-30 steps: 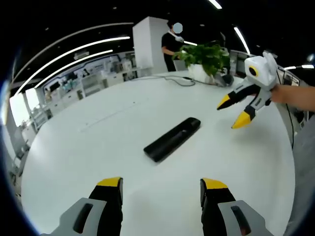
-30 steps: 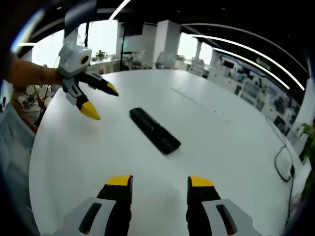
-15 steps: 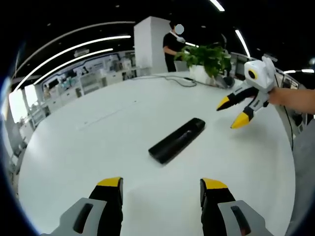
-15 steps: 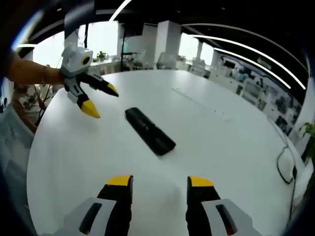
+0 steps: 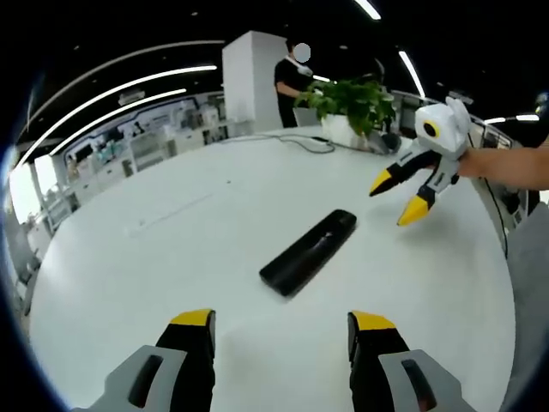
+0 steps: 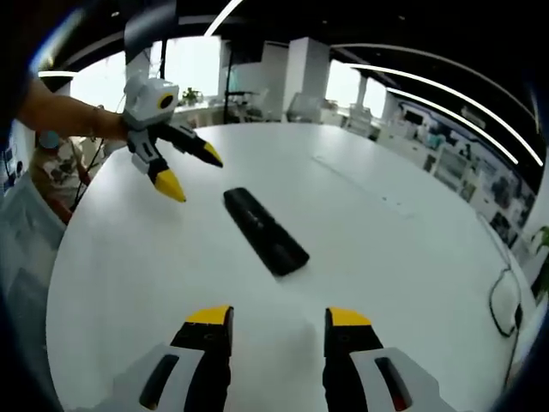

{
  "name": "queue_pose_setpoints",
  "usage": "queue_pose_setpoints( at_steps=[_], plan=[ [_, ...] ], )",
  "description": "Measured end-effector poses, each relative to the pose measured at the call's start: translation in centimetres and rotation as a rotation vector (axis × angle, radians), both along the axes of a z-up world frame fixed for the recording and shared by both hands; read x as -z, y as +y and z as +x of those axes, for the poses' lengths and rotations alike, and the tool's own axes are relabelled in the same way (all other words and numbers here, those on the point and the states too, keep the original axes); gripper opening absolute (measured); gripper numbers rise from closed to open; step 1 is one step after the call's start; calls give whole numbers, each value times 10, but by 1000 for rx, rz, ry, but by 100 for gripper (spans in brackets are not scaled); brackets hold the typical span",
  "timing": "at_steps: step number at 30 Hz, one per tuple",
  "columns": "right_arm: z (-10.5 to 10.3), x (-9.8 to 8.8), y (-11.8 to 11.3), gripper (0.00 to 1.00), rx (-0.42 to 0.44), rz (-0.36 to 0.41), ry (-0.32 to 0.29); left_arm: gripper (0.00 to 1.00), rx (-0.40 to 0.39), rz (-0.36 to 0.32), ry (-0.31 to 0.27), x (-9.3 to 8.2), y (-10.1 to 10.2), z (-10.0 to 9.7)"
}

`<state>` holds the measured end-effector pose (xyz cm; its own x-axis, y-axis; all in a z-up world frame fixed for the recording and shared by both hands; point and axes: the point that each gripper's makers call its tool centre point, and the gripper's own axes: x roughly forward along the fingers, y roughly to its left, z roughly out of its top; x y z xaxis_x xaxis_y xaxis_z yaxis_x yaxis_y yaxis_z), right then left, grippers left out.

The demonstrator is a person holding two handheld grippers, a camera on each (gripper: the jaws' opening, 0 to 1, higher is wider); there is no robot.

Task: Press the specified remote control buttons in sequence, fully releasing each button before pressing the next.

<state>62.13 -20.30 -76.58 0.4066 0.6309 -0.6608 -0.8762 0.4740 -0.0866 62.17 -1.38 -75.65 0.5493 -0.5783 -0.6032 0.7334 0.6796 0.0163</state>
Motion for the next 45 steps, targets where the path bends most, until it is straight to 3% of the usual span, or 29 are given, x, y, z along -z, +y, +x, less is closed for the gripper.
queue_pose_setpoints(
  at_steps=[24, 45],
  plan=[
    [19, 10, 14, 39, -111, 4, 36, 60, 108, -17, 6, 11, -6, 20],
    [30, 12, 30, 39, -201, -6, 50, 60, 204, -46, 21, 16, -19, 24]
  ],
)
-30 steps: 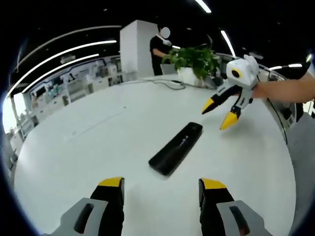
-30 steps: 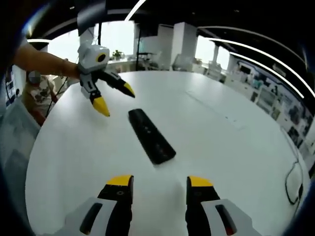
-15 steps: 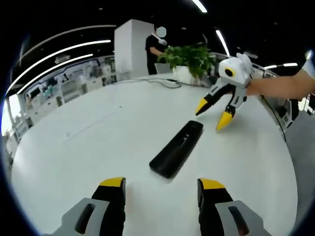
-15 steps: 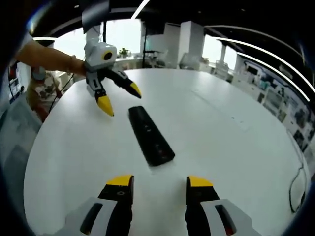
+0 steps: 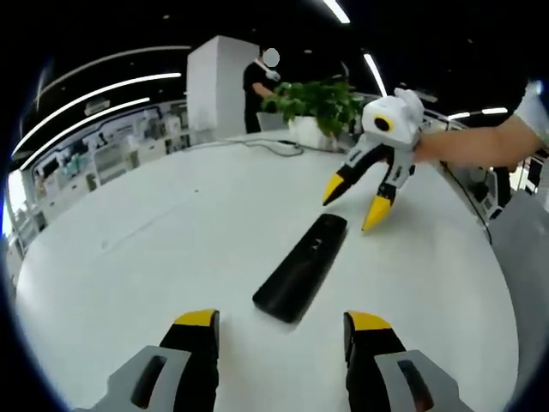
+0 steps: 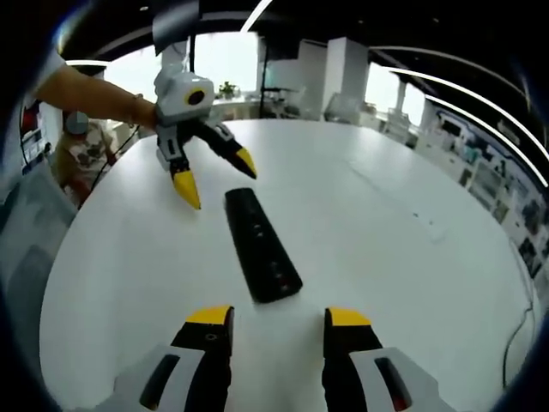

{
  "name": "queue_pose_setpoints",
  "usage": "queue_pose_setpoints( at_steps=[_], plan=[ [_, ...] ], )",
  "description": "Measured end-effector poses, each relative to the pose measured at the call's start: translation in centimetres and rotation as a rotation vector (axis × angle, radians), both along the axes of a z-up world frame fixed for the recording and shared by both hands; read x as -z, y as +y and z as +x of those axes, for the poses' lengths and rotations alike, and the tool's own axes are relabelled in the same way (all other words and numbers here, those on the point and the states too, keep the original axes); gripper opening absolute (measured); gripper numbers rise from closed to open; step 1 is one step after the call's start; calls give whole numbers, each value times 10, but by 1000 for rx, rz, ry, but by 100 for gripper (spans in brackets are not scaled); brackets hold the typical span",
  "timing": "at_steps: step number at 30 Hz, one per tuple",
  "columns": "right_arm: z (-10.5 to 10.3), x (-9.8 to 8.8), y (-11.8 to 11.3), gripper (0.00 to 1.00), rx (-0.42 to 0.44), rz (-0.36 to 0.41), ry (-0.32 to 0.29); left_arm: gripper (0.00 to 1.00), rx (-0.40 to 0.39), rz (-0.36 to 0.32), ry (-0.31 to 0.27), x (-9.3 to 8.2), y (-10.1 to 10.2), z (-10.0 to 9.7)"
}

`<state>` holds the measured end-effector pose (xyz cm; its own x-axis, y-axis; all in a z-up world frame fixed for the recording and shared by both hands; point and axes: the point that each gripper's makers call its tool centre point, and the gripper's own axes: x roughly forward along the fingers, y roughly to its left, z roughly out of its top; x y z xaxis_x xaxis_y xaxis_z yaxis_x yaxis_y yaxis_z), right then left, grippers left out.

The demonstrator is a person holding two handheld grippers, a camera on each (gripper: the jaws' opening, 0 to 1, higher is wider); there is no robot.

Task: Press the specified remote control buttons in sequence, fully releasing each button before pressing the next.

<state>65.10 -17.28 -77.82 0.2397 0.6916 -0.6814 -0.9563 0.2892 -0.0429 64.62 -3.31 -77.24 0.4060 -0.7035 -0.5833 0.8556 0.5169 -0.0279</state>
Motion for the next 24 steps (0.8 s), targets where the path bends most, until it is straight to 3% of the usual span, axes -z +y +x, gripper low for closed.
queue_pose_setpoints(
  at_steps=[24],
  plan=[
    [8, -2, 23, 34, -133, -31, 0, 57, 86, 11, 23, 5, -17, 2]
  ],
)
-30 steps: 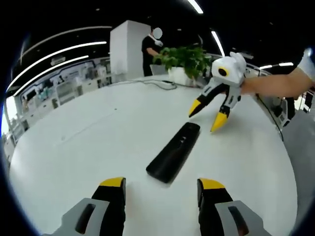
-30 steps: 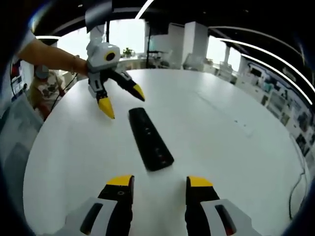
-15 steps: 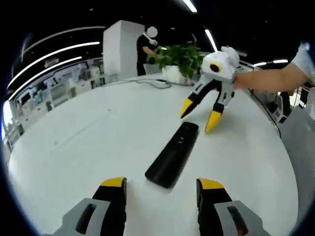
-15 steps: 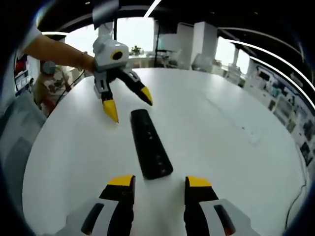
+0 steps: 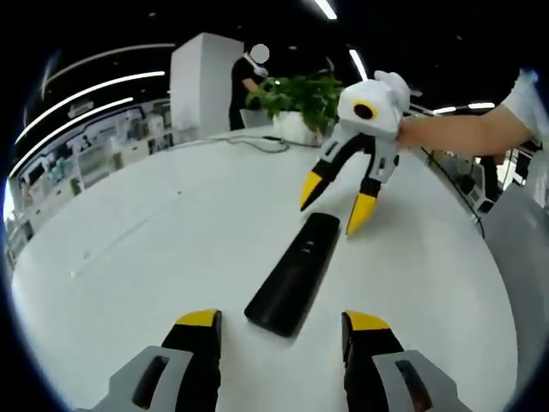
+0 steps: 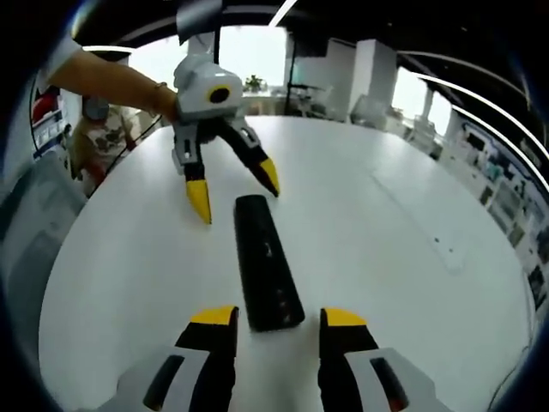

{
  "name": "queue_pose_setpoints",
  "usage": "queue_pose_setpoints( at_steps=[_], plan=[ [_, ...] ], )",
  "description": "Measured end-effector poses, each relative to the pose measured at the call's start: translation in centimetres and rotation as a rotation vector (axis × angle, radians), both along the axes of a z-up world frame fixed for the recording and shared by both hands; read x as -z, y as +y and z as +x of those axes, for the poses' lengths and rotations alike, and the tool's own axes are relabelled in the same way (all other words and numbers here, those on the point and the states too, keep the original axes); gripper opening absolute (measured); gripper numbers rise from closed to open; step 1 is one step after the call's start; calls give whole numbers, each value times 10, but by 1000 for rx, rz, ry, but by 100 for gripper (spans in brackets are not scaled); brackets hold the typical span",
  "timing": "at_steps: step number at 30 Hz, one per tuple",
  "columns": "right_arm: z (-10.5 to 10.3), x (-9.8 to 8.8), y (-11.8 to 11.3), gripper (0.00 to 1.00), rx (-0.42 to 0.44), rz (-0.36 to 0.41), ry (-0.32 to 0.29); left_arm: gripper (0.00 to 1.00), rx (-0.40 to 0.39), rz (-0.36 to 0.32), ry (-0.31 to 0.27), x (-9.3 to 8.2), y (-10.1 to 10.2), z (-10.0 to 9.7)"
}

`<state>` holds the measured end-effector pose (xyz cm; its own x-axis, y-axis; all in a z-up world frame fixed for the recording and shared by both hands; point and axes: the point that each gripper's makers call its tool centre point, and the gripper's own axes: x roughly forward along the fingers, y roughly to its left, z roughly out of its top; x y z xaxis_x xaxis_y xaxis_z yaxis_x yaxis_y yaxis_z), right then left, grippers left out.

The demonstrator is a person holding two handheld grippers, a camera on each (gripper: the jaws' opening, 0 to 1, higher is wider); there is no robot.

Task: Press the specified remote control buttons in sequence, fully releasing each button before pressing the next.

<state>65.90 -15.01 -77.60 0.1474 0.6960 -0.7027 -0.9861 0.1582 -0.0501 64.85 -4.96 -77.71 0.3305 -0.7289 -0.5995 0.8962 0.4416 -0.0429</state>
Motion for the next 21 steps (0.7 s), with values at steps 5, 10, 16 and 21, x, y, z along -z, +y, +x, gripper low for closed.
queue_pose_setpoints(
  at_steps=[5, 10, 16, 21],
  plan=[
    [-1, 2, 3, 33, -25, -12, 6, 57, 12, -1, -2, 0, -2, 1],
    [-3, 6, 3, 32, -39, -28, 14, 54, 46, 5, -9, -1, -5, 1],
    [-1, 6, 4, 30, -54, -33, 9, 49, 88, 16, -24, -1, -7, -2],
    [-1, 6, 5, 28, -73, -43, 4, 45, 109, 19, -27, -1, -9, -3]
  ],
)
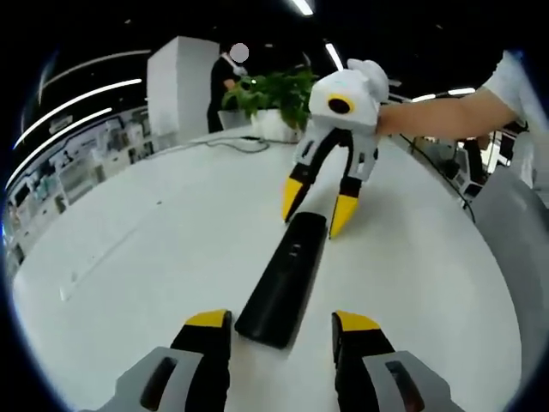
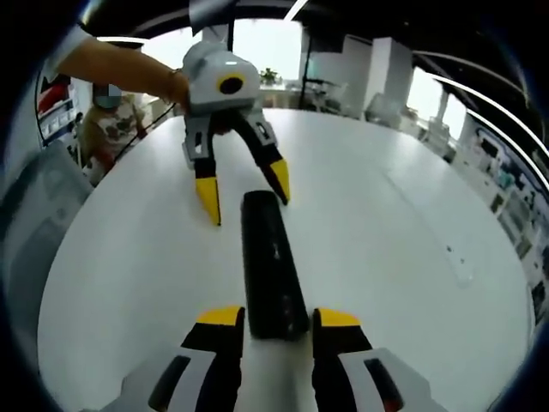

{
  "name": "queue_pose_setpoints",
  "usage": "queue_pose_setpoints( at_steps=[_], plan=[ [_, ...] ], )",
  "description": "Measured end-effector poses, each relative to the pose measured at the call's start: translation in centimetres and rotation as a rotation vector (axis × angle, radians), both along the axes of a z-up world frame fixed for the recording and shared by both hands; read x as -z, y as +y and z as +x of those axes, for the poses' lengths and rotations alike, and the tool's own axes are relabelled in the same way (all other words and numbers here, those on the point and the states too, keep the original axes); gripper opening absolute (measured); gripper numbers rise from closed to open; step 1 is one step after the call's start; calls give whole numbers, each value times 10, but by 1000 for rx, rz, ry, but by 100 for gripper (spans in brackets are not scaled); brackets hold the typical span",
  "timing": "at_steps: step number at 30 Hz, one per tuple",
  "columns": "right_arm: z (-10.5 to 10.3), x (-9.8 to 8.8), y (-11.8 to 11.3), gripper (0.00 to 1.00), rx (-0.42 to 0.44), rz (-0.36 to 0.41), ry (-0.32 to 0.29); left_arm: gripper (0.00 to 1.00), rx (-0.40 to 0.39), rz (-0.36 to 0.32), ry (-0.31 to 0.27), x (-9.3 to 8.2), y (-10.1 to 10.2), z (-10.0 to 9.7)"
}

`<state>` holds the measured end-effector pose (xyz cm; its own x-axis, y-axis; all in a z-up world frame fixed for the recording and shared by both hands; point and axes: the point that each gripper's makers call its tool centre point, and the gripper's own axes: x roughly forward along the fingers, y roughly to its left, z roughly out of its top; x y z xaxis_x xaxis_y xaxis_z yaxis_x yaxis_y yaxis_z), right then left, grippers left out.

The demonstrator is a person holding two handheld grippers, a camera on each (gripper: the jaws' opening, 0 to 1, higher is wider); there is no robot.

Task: Press the specified remote control buttons in sequence, fully releasing each button before pressing the next.

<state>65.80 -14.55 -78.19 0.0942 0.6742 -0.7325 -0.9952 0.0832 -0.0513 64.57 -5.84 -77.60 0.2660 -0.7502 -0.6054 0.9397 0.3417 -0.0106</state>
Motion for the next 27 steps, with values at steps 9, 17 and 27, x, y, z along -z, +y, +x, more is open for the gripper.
queue_pose_setpoints(
  at_steps=[9, 17, 27],
  plan=[
    [1, 0, 0, 23, -21, -18, -10, 40, 10, 13, 3, -1, 1, 2],
    [1, 0, 1, 22, -40, -27, -8, 28, 23, 40, 8, 1, 2, 4],
    [-4, 0, 2, 22, -72, -37, -2, 26, 105, 68, 12, 5, 1, 5]
  ],
)
